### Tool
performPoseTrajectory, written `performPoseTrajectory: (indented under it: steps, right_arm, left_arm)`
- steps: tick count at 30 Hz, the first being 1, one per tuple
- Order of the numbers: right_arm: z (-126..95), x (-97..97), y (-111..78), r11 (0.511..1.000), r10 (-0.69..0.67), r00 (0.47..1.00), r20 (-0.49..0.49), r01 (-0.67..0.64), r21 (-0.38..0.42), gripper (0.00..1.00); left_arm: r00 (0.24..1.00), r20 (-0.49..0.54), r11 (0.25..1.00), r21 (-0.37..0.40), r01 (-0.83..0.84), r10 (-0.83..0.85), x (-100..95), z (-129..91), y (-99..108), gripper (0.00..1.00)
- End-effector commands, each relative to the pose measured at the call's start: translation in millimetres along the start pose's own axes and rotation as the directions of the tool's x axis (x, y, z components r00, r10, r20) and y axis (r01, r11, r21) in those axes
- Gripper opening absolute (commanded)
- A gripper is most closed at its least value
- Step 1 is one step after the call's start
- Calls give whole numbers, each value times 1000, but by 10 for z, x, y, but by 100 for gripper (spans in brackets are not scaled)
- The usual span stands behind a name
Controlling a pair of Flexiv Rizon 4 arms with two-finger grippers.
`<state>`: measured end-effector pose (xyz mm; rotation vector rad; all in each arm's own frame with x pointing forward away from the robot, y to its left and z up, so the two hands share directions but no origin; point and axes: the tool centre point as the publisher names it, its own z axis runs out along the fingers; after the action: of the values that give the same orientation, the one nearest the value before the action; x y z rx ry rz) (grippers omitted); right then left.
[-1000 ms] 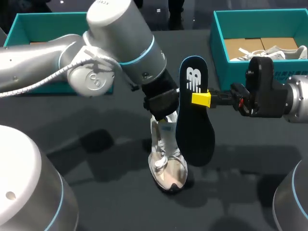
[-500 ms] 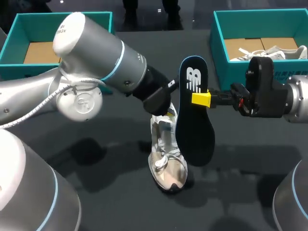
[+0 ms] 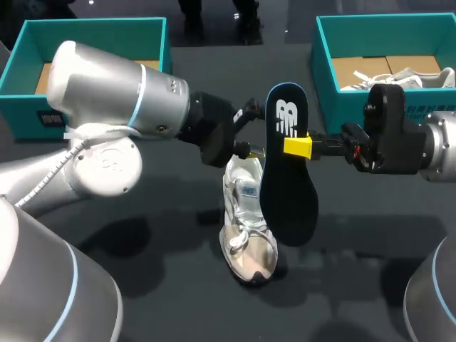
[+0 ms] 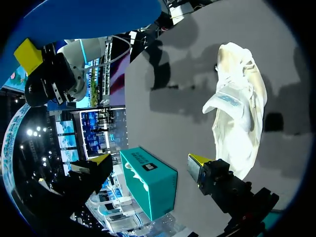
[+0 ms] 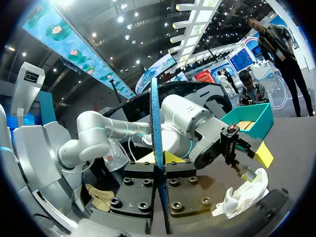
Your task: Take the shoe out of the shoebox, open the shoe tongue, remove and reinsert the insole, then place the shoe into the shoebox
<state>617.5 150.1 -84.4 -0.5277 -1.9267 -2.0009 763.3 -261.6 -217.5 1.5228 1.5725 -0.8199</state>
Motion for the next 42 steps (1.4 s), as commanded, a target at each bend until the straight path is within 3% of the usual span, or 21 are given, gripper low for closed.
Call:
performPoseTrajectory:
  steps: [1,8,18,22,27,42]
  right_arm:
    - [17,-4,-9,1000,1,1000,1,-1,0,0]
    - [17,-4,-9,1000,1,1000,1,-1,0,0]
    - [-45,-36,24,1000,2,1000,-13,-3,-8,0]
    - [-199,-140,39,993,91,993,-69,-96,-70,0]
    - [-366,-317,79,973,198,972,-125,-210,-94,0]
    - [-741,-902,259,862,499,858,-125,-505,-26,0]
  left_arm:
    - [995,103,1000,3,-5,4,48,-25,-8,100]
    - [995,103,1000,3,-5,4,48,-25,-8,100]
    - [975,220,1000,-26,-6,12,-10,-145,40,100]
    - [966,258,999,-49,-1,14,-39,-255,62,100]
    - [957,288,997,-82,-7,30,-71,-394,74,100]
    - [945,322,991,-134,-19,62,-171,-731,78,100]
